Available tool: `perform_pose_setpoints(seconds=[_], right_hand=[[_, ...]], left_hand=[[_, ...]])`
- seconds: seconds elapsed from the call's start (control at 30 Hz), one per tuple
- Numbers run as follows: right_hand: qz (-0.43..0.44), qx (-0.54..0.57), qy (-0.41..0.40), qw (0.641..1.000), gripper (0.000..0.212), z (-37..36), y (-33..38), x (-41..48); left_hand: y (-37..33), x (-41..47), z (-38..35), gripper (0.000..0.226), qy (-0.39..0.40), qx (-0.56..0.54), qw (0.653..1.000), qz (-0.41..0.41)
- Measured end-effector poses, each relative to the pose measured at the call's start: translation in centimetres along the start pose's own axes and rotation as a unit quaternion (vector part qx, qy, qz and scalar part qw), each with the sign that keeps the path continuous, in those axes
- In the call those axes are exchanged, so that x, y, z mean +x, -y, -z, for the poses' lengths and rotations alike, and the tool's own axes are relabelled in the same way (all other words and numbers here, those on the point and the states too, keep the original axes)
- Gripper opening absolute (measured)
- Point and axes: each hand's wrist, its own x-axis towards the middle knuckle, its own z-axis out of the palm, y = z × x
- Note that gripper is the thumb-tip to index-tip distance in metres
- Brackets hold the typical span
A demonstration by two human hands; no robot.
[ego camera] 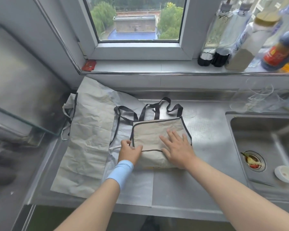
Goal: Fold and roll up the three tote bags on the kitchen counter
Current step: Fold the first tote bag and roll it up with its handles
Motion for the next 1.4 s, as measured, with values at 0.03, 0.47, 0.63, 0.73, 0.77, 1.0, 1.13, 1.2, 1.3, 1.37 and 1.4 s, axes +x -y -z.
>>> perform_pose_setpoints(seconds=[0.03,0.47,0.63,0.73,0.77,1.0,1.13,1.2,1.3,1.37,1.4], right_hand=[[-0.004,-0.002,0.009,1.000,0.060,-0.2,0.2,-0.1],[-0.024,-0.054,0.007,0.998,0.064,-2.3,1.1,-2.7],[-0.038,-0.033,0.015,0.999,0.081,-3.6,-1.5,-4.8],[-0.043,0.016,0.045,0.998,0.070,-4.9,-3.8,-6.3],[-0.042,0.014,0.050,0.998,0.071,-5.2,-4.2,-6.6],[0.072,-0.075,-0.059,0.993,0.079,-4.2,-3.5,-6.6],[0.130,-0.108,-0.024,0.985,0.061,-2.6,-2.4,-6.5],[0.133,-0.124,-0.011,0.983,0.042,-1.5,-1.8,-6.2],[0.133,-0.128,-0.006,0.983,0.031,0.4,-1.3,-6.4],[0.122,-0.087,-0.001,0.989,0.030,1.9,-1.3,-6.9],[0.106,-0.052,0.009,0.993,0.030,2.6,-1.5,-7.1]], left_hand=[[0.3,-0.3,0.0,0.048,0.017,0.011,1.000,-0.017],[-0.1,-3.3,-3.4,0.046,0.003,0.446,0.831,-0.332],[2.8,-2.8,-6.0,0.065,0.117,0.552,0.773,-0.290],[4.3,-2.3,-6.0,0.068,0.140,0.549,0.778,-0.271],[4.4,-2.2,-5.9,0.068,0.142,0.550,0.776,-0.274],[3.8,-2.7,-4.9,0.066,0.090,0.518,0.788,-0.320],[3.5,-3.1,-3.6,0.068,0.087,0.508,0.763,-0.389],[3.3,-3.5,-3.0,0.078,0.122,0.511,0.766,-0.371],[2.5,-3.8,-2.3,0.074,0.174,0.527,0.758,-0.343],[1.1,-3.9,-1.6,0.047,0.199,0.519,0.765,-0.326],[0.3,-4.0,-1.3,0.038,0.208,0.507,0.775,-0.314]])
